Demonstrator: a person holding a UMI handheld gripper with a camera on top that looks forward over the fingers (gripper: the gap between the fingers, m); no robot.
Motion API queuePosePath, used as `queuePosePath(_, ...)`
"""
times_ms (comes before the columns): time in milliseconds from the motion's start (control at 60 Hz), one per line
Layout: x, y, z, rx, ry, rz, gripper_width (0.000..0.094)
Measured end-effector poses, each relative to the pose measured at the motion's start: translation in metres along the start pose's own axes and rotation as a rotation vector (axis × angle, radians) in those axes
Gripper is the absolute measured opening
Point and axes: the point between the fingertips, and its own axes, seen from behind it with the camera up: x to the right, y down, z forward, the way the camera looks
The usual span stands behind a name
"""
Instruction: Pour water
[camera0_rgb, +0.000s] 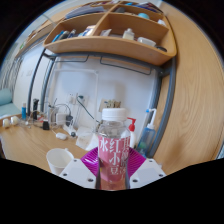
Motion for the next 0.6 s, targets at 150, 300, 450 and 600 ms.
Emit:
queuePosePath(150, -0.004, 0.018, 0.015, 0.012, -0.045, 0.152, 0.0336)
queuePosePath(300, -0.005, 0.034, 0.027, 0.007, -0.051, 0.206, 0.0341)
queuePosePath(450, -0.006, 0.039, 0.026, 0.034, -0.046, 0.204, 0.0345)
queuePosePath(600, -0.006, 0.038, 0.024, 0.047, -0.037, 0.195, 0.0386)
